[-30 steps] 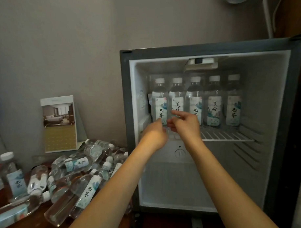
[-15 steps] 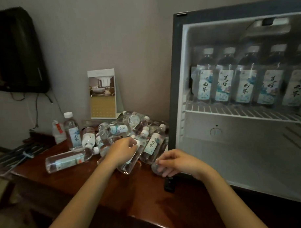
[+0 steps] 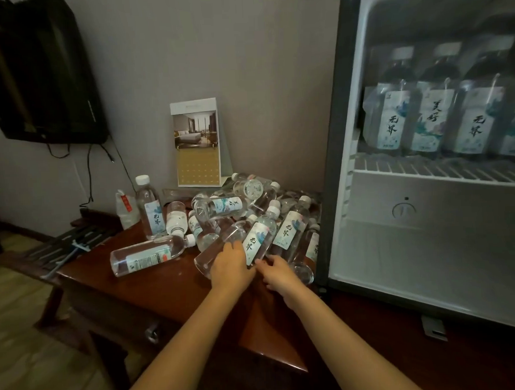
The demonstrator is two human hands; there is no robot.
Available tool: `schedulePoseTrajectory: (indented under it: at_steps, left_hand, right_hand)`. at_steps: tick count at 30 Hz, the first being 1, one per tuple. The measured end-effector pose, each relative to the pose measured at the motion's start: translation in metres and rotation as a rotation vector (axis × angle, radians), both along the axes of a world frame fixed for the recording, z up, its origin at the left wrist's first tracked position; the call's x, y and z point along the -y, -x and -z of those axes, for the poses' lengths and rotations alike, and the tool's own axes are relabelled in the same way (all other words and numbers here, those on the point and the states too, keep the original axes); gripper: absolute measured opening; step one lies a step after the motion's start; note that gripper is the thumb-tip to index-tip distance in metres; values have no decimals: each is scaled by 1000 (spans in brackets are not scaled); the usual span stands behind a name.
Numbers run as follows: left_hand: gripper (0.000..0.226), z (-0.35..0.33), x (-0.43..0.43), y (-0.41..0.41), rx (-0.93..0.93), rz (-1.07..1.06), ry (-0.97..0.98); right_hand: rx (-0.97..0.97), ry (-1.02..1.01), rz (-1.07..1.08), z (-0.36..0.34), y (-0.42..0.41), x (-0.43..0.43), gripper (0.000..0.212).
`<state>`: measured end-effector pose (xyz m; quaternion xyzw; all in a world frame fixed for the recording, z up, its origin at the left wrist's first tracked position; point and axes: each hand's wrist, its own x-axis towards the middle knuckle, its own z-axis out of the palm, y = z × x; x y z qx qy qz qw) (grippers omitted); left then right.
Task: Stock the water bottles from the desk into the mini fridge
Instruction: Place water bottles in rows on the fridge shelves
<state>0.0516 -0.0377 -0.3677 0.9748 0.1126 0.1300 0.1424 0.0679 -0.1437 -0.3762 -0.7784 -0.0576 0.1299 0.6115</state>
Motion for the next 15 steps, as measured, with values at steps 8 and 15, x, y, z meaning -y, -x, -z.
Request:
schedulePoseTrajectory:
  at_steps: [8, 15]
  left_hand:
    - [56, -22, -6, -6, -226, -21, -32]
    - [74, -7, -3, 1, -105, -16, -30]
  right_hand:
    - [-89, -208, 1, 3, -10, -18, 26]
    - [-64, -265, -28, 12, -12, -16, 4]
